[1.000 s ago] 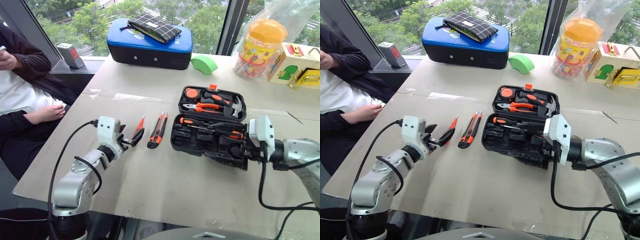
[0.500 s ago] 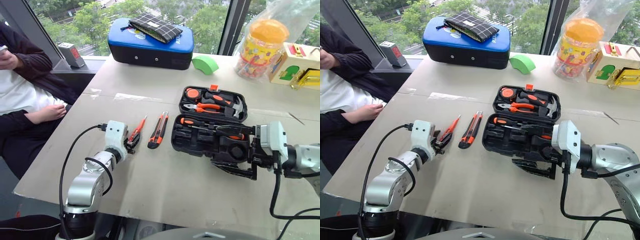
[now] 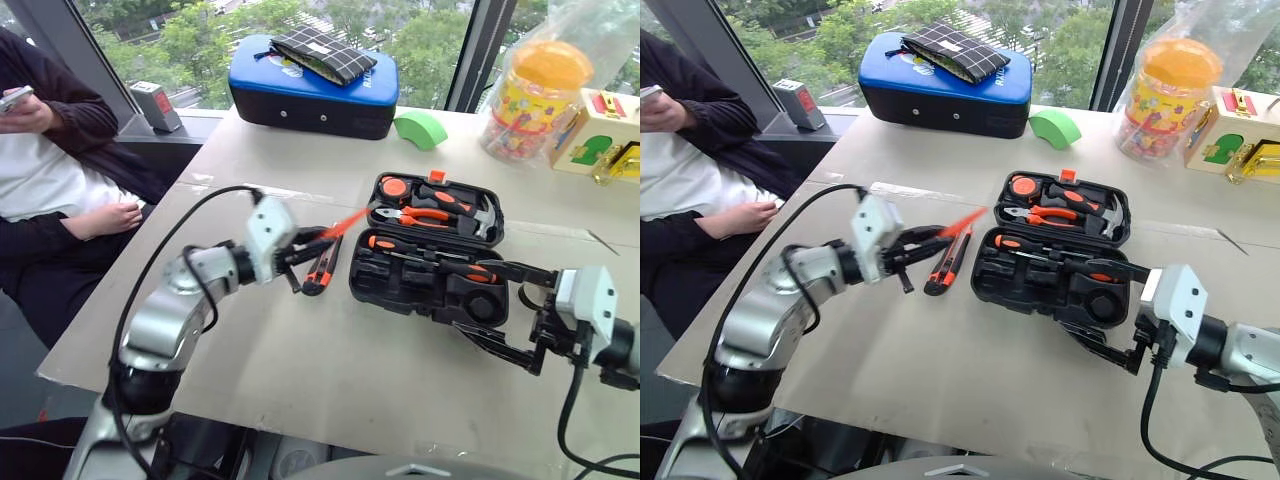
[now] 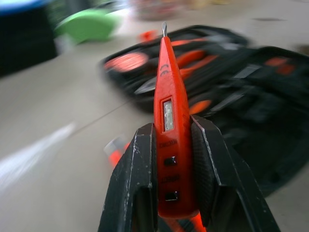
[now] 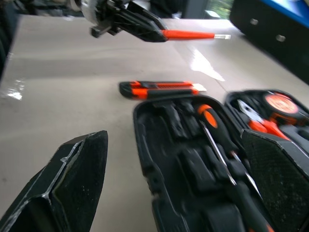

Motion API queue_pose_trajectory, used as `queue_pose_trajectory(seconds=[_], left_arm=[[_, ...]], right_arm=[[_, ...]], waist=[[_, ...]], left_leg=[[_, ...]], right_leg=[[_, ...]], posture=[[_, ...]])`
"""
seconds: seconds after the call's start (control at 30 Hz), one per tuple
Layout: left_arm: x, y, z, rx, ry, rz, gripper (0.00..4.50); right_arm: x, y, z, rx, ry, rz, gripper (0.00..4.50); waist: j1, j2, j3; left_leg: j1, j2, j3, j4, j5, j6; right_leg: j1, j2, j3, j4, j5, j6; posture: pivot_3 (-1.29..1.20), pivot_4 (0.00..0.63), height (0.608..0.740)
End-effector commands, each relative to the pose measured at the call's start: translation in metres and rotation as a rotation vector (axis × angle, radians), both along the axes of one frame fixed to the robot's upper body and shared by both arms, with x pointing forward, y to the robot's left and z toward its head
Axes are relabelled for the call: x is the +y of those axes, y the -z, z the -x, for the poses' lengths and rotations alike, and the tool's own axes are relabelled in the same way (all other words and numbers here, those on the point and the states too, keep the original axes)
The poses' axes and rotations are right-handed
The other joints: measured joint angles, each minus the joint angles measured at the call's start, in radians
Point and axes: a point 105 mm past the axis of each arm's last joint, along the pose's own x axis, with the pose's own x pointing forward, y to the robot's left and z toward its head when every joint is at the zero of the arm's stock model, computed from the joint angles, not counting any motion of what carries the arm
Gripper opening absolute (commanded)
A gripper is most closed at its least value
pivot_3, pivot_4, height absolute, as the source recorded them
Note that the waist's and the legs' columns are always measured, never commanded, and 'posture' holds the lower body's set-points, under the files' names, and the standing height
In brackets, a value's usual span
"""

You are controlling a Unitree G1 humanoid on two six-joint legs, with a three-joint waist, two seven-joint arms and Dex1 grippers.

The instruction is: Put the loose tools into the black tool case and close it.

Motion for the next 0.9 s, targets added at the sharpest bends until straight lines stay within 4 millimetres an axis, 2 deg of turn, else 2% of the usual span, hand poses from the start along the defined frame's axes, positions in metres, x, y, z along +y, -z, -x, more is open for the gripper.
queue_pose_trajectory(seconds=[0.03, 0.2, 0.33, 0.63, 0.77, 0.9], left_arm=[[-0.012, 0.021, -0.001, -0.068, 0.195, -0.173, 0.37], [-0.025, 0.027, -0.034, -0.19, 0.303, -0.341, 0.37], [-0.031, 0.029, -0.046, -0.213, 0.355, -0.411, 0.37], [-0.053, 0.03, -0.044, -0.218, 0.447, -0.398, 0.37], [-0.062, 0.029, -0.035, -0.196, 0.461, -0.352, 0.37], [-0.065, 0.018, -0.034, -0.191, 0.432, -0.274, 0.37]], right_arm=[[-0.004, -0.013, 0.006, -0.07, 0.04, 0.019, 4.5], [-0.011, -0.015, 0.019, -0.065, 0.099, 0.038, 4.5], [-0.014, -0.014, 0.027, -0.058, 0.147, 0.049, 4.5], [-0.018, -0.014, 0.035, -0.056, 0.201, 0.049, 4.5], [-0.017, -0.013, 0.035, -0.056, 0.211, 0.048, 4.5], [-0.017, -0.013, 0.036, -0.056, 0.215, 0.047, 4.5]], waist=[[-0.005, 0.0, 0.0], [0.0, -0.001, 0.002], [-0.003, -0.001, 0.001], [0.004, -0.002, 0.001], [0.004, -0.002, 0.001], [-0.009, -0.002, 0.001]], left_leg=[[0.0, 0.0, 0.001, 0.0, 0.0, 0.0], [-0.001, 0.001, -0.001, 0.002, 0.0, 0.0], [-0.002, 0.001, -0.001, 0.002, 0.0, 0.001], [-0.002, 0.001, -0.002, 0.006, 0.0, 0.001], [-0.003, 0.0, -0.002, 0.006, 0.0, 0.001], [-0.003, 0.002, -0.002, 0.006, 0.0, 0.001]], right_leg=[[0.0, 0.001, 0.001, 0.0, 0.0, 0.0], [-0.001, 0.009, 0.002, 0.002, 0.0, 0.001], [-0.001, 0.016, 0.004, 0.001, 0.0, 0.001], [0.0, 0.016, 0.006, 0.002, 0.0, 0.002], [0.0, 0.016, 0.006, 0.002, 0.0, 0.003], [-0.001, 0.019, 0.008, 0.003, 0.0, 0.003]], posture=[[0.0, 0.15, 0.74], [0.0, 0.15, 0.74], [0.0, 0.15, 0.74], [0.0, 0.15, 0.74], [0.0, 0.15, 0.74], [0.0, 0.15, 0.74]])
